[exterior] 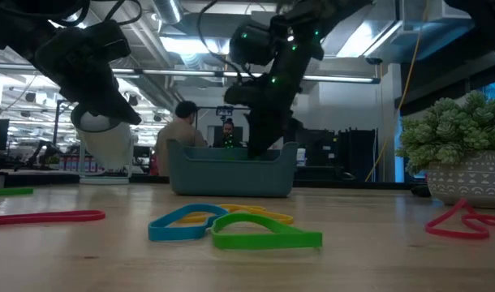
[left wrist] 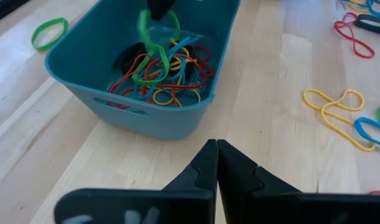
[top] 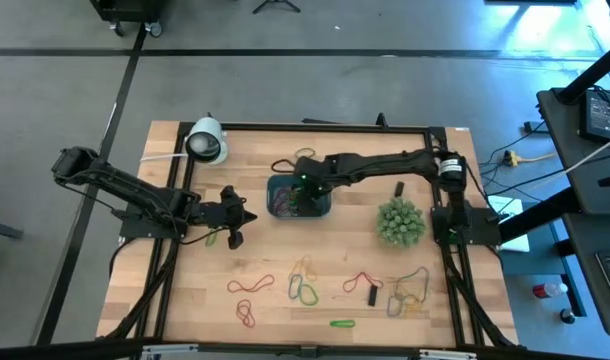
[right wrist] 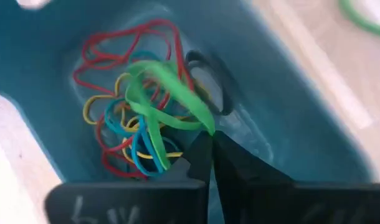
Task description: Pick and place rubber bands into bin
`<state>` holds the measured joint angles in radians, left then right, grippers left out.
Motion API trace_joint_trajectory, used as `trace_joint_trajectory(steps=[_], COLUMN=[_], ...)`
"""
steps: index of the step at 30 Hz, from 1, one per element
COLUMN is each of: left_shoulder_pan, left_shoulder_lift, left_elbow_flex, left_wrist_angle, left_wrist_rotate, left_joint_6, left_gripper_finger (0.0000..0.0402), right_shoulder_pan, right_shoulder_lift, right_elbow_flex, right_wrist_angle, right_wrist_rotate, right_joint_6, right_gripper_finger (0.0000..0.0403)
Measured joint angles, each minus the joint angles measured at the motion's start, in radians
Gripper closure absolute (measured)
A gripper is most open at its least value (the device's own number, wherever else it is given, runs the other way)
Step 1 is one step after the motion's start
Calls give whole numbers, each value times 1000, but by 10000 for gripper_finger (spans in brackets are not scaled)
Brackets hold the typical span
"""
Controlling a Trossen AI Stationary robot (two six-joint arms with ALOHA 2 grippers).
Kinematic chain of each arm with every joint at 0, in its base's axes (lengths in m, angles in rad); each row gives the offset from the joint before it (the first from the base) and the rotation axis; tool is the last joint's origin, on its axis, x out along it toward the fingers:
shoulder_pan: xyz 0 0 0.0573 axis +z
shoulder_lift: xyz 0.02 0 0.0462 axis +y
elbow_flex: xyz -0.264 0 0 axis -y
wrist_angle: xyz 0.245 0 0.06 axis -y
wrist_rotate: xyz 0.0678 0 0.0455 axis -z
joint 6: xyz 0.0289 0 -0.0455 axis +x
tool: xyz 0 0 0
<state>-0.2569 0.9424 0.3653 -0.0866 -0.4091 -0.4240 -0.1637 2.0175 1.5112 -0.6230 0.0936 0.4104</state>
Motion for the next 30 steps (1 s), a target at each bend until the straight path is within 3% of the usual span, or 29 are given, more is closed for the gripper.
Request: trace_joint_trajectory(steps=[17,30], left_shoulder_pan=[0,0], left_shoulder_lift=[0,0], left_elbow_flex=[0,0], left_wrist_angle=[0,1], left_wrist_rotate=[0,-1], left_joint_6=[-8,-8], left_gripper_finger=[397,398], right_shoulder_pan=[-2,4], right_shoulder_lift=[-23,-184], right_elbow_flex=[0,0], right_wrist_angle=[-104,-153], right_wrist_rotate=[-2,12], right_joint_6=[5,1], right_gripper_finger=[245,242])
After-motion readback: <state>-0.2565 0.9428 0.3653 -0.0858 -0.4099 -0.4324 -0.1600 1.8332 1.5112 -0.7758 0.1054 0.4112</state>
